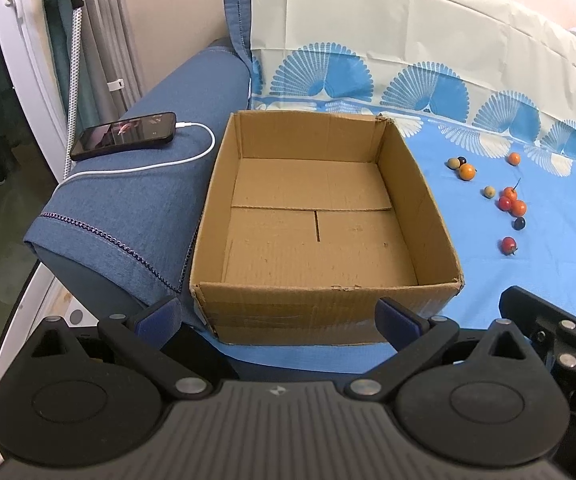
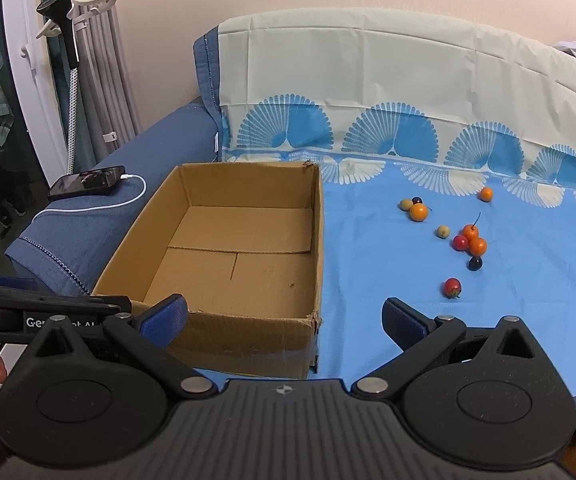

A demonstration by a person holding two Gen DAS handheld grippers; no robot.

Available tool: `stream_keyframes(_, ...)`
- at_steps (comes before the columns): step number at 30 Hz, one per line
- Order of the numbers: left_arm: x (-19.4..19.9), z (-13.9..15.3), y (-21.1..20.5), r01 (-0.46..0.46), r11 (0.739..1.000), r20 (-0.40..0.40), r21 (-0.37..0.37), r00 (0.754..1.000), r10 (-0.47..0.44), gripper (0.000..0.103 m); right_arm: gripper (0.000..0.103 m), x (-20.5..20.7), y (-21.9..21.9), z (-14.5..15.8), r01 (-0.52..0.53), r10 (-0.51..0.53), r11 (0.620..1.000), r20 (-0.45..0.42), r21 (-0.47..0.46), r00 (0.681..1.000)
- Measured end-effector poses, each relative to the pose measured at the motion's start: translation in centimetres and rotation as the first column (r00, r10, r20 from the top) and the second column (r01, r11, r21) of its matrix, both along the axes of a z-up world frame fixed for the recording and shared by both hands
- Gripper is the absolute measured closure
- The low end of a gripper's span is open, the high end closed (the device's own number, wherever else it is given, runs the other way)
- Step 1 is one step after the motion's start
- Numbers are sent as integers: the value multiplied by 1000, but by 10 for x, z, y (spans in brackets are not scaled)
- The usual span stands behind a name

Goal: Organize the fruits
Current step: 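Move both tools over the fruits beside the cardboard box, then grasp the large orange with the right gripper while the left gripper grasps a small orange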

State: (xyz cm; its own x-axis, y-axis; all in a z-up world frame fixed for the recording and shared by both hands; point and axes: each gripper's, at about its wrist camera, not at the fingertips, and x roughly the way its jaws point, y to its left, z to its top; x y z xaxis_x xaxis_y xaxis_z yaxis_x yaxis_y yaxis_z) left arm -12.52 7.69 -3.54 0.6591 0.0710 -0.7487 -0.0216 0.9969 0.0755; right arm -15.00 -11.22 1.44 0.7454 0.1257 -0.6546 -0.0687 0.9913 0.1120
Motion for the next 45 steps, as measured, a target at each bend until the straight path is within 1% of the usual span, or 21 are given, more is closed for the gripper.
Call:
stream_keyframes(11,6,-4,-4,9,1000,-30,13,1000,-9,0,1,4,-5,-7,3,-3,1000,-17,21,1000)
stream_keyframes(18,14,-10,-14,33,999,-61,33,998,-31,0,1,14,-21,-14,38,-37,998,-27,55,999)
stream_keyframes(21,20,-12,-21,49,998,-76,38,996,-46,0,1,20,-39,-18,92,-91,994,-19,63,996)
stream_keyframes(24,29,-15,-33,79,996,-102,45,992,-75,0,1,24,-62,-25,156,-156,986,-8,52,988)
stream_keyframes(28,46,-22,-56,128,991,-159,25,980,-123,0,1,29,-106,-42,273,-273,961,-11,39,962)
stream_keyframes(33,80,-23,-97,189,982,-186,1,965,-185,0,1,41,-166,-68,407,-407,913,-24,11,913)
stream_keyframes(36,108,-23,-131,216,976,-169,22,963,-209,0,1,52,-197,-84,456,-456,890,-16,-11,890)
stream_keyframes(38,130,-24,-155,239,971,-157,24,960,-233,0,1,67,-217,-94,471,-471,882,-9,-28,882)
stream_keyframes(40,154,-27,-179,260,966,-159,9,954,-255,0,1,84,-236,-106,480,-481,876,-3,-54,877)
stream_keyframes(43,197,-38,-219,280,960,-165,0,947,-276,0,1,116,-260,-123,486,-488,870,-11,-76,873)
stream_keyframes(45,229,-50,-244,291,957,-165,-3,943,-288,0,1,141,-276,-137,488,-491,870,-32,-72,871)
